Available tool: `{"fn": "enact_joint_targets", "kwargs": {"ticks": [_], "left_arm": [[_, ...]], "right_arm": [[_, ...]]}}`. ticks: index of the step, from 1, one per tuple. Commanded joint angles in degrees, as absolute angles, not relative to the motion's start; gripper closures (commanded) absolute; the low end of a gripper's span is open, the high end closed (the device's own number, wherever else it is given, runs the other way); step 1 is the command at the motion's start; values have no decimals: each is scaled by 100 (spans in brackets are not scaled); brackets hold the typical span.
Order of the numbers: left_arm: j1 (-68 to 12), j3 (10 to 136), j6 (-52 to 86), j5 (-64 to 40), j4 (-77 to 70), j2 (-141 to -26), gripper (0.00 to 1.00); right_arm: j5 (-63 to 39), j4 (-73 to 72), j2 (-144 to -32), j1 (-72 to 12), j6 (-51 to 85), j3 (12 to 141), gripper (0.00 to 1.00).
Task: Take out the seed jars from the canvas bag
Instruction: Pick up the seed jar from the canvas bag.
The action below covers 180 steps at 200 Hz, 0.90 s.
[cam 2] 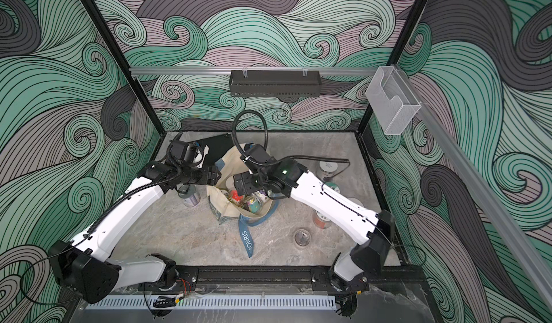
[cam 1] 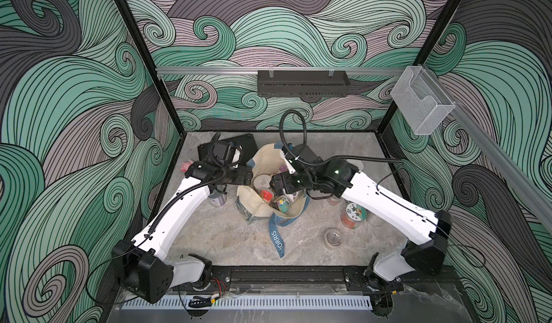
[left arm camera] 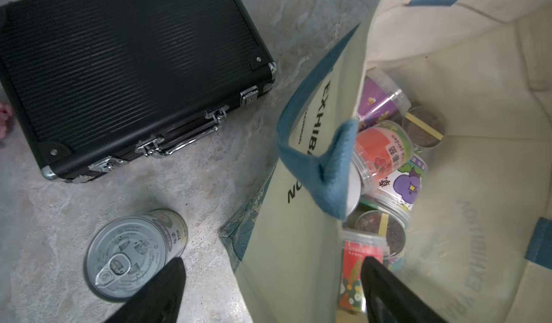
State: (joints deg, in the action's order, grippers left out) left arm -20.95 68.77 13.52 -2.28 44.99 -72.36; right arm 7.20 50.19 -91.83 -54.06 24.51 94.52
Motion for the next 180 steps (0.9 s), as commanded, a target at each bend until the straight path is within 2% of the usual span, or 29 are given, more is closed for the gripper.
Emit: {"fn": "enact_joint_targets", "kwargs": {"ticks": [1, 45, 67, 97, 180], "left_arm": [[-2072, 6713, 1393, -478, 4308, -6889, 13], [-2080, 6436, 1287, -811, 4086, -6760, 23], [-2086, 6315, 1185, -1231, 3869, -6697, 27], [-2098, 6319, 1177, -1279, 3855, -6680, 34], [-2109, 6293, 1166, -1327, 3811, -6713, 36]], "right_arm": [[1448, 5267, -9654, -5423, 2121, 9777, 1], [1941, 5445, -10764, -5423, 1858, 10434, 3], [2105, 5501, -11047, -5393, 1755, 10597, 4], [2118, 5495, -11345, -5335, 1777, 10622, 6], [1442, 4798, -11431, -5019, 1903, 10065, 16]]}}
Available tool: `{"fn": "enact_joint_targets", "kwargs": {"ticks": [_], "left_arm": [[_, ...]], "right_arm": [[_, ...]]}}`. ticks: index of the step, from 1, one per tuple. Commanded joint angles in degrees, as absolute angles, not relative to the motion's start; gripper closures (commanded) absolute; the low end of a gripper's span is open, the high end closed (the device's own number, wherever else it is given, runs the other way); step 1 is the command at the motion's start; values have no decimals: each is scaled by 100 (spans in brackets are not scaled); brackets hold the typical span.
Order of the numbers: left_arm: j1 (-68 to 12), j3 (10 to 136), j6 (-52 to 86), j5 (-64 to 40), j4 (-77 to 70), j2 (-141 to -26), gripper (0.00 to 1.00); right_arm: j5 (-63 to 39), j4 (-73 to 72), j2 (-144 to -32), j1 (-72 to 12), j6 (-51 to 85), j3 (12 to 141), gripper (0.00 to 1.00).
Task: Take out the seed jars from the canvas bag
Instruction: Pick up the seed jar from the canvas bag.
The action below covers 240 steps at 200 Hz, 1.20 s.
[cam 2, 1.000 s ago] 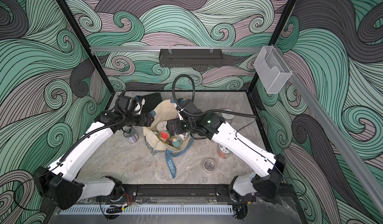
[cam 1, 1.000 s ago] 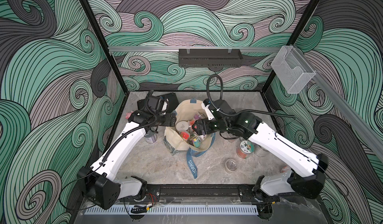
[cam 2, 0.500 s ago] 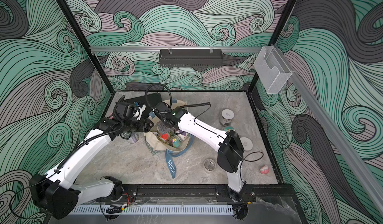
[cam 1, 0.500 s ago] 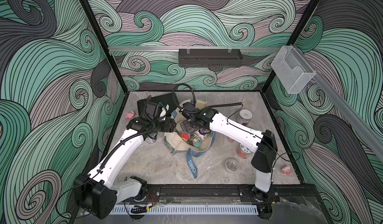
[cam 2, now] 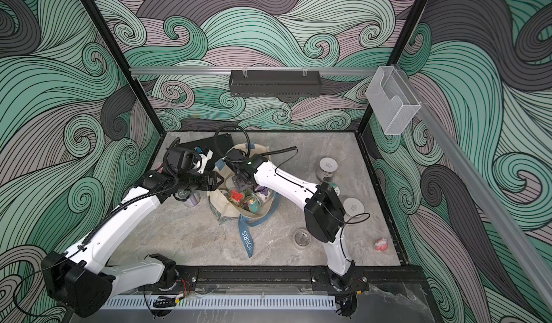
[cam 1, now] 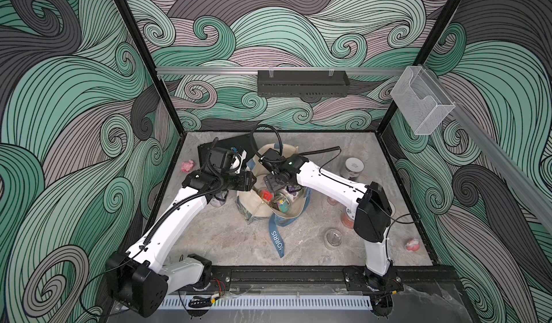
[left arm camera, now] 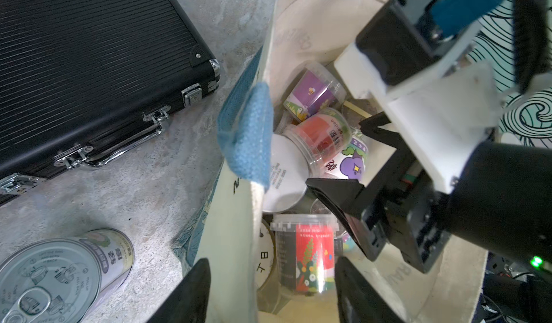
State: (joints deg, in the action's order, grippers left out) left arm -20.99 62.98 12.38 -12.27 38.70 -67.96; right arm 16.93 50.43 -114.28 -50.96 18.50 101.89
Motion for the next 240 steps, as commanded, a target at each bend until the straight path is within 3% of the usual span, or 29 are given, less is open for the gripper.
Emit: {"fn": "enact_joint_targets", "kwargs": {"ticks": [1, 138, 240], "left_arm": [[-2105, 6293, 1167, -1327, 3808, -6718, 36], [-2108, 6275, 1163, -1327, 3771, -6710, 36], [-2101, 6257, 1154, -1355, 3745, -6721, 35]], "right_arm": [[1437, 4790, -11433, -5014, 1905, 10064, 16], [1521, 4452, -11411, -4751, 2183, 9616, 27], [1917, 4555, -11446, -4657, 2416, 9709, 18]]}}
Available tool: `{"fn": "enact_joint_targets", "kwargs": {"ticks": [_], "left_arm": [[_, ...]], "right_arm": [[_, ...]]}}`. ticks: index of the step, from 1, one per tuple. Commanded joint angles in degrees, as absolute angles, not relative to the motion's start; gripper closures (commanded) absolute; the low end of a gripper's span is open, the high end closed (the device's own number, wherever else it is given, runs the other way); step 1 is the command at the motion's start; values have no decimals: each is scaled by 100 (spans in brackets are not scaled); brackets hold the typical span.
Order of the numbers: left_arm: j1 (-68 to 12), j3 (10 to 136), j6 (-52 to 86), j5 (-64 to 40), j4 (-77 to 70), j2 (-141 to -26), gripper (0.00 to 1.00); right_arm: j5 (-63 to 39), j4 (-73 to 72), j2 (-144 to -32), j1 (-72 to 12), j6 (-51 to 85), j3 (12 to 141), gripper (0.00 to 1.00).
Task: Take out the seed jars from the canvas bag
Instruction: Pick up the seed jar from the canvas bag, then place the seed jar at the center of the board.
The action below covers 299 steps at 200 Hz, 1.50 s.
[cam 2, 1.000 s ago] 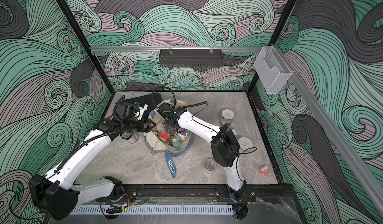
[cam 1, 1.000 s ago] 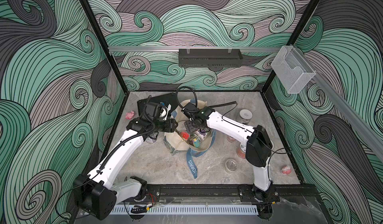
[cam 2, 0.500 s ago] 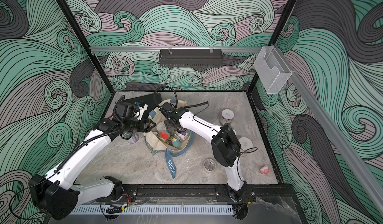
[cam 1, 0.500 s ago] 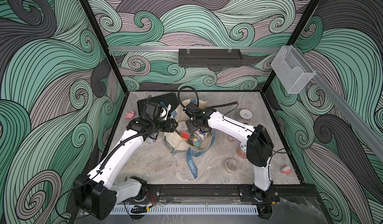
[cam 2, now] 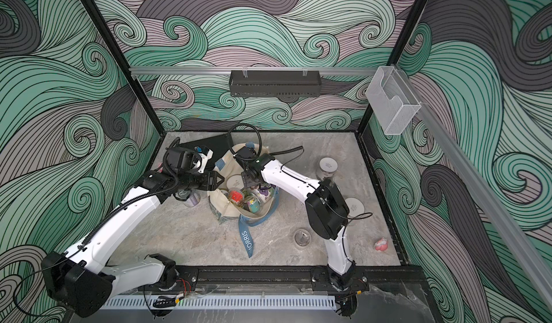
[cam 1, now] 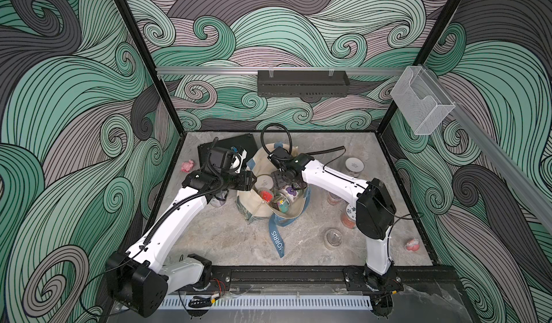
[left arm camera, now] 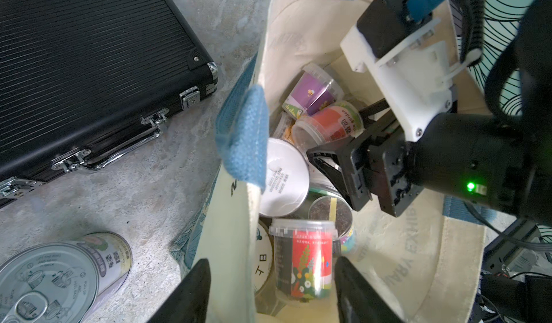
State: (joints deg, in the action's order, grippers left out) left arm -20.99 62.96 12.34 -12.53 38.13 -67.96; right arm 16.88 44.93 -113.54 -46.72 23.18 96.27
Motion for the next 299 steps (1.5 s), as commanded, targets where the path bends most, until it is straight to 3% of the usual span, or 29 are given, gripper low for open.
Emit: {"fn": "enact_joint_targets", "kwargs": {"ticks": [1, 56, 70, 113, 207, 254, 299], "left_arm": [[-2101, 6258, 1157, -1354, 3745, -6723, 35], [-2105, 6249, 1141, -1388, 3727, -6662, 30], [-2101, 6242, 1140, -1419, 3708, -6628, 24], [-2109, 6202, 1133, -1579, 3586, -6330, 2], [-2597, 5685, 1011, -2839, 2245, -5273, 2], [-2854, 5691, 641, -2733, 2387, -5288, 2], [-2922, 5699, 474, -2479, 2573, -5302, 1]], "right_arm": [[1903, 4550, -11449, -4653, 2417, 9710, 19], [1415, 4185, -11123, -4625, 2449, 9510, 28], [1266, 4100, -10857, -4608, 2479, 9411, 33], [410, 3812, -10043, -4477, 2772, 9034, 34], [-3290, 1034, -8036, -3395, 5182, 6723, 35], [-4258, -761, -7788, -3442, 6644, 5951, 35], [-4291, -767, -7666, -3797, 6735, 5950, 36]]}}
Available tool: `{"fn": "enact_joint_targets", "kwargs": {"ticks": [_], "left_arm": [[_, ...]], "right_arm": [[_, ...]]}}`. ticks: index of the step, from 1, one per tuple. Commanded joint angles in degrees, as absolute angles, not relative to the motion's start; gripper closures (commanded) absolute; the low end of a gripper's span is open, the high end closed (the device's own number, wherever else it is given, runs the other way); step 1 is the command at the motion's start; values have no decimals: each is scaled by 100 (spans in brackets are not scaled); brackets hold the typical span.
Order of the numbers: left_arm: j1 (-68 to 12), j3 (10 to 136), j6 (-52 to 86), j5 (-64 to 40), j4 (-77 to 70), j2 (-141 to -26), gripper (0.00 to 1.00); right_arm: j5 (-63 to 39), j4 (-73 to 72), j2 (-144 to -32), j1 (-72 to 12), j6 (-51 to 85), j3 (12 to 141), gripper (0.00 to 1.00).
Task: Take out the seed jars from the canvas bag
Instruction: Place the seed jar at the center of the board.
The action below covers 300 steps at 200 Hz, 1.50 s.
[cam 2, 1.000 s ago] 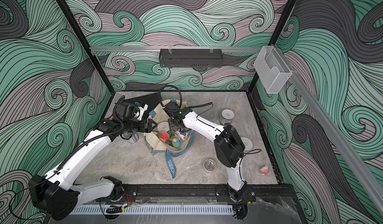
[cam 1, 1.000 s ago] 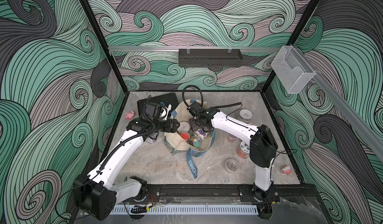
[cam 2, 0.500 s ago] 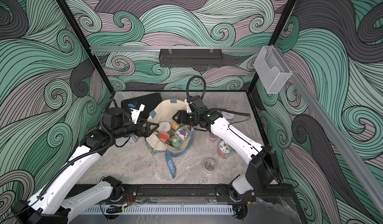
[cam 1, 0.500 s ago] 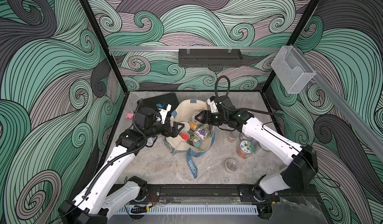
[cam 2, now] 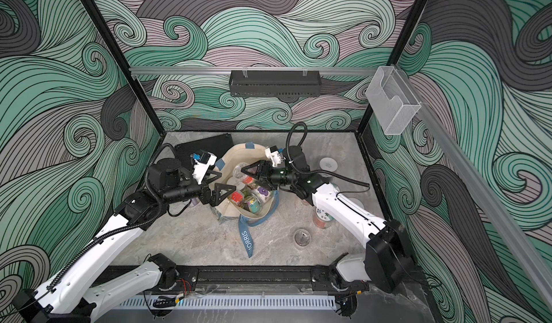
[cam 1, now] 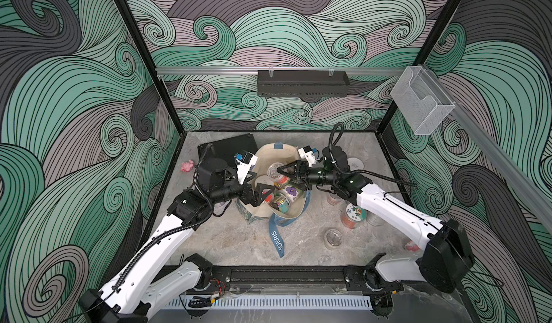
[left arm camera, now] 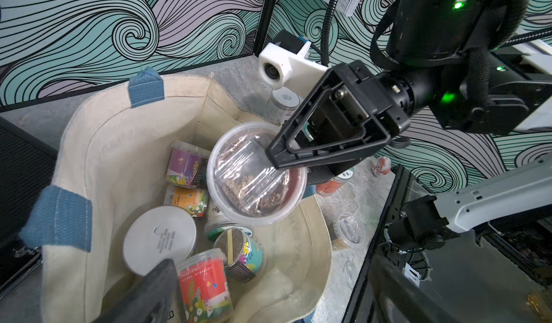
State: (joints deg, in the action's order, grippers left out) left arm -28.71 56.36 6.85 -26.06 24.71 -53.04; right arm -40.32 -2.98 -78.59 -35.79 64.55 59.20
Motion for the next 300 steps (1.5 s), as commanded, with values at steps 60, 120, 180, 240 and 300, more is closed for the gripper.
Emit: {"fn": "enact_joint_targets", "kwargs": {"ticks": [60, 120, 180, 240, 300], "left_arm": [[-2957, 5724, 389, -2321, 2724, -5309, 7], [-2957, 5722, 409, -2376, 2708, -5283, 33], [-2961, 5722, 431, -2531, 2686, -5260, 52], [-2961, 5705, 516, -2425, 2590, -5208, 9], [-2962, 5651, 519, -2405, 2518, -5119, 16]], "right_arm": [[-4210, -910, -7848, -4231, 6860, 6117, 36], [-4206, -851, -8022, -4383, 6829, 6231, 35], [-4183, -881, -8135, -4447, 6855, 6315, 34], [-4212, -879, -8156, -4489, 6856, 6328, 34], [-4271, -1296, -8208, -4623, 7175, 6259, 35]]}}
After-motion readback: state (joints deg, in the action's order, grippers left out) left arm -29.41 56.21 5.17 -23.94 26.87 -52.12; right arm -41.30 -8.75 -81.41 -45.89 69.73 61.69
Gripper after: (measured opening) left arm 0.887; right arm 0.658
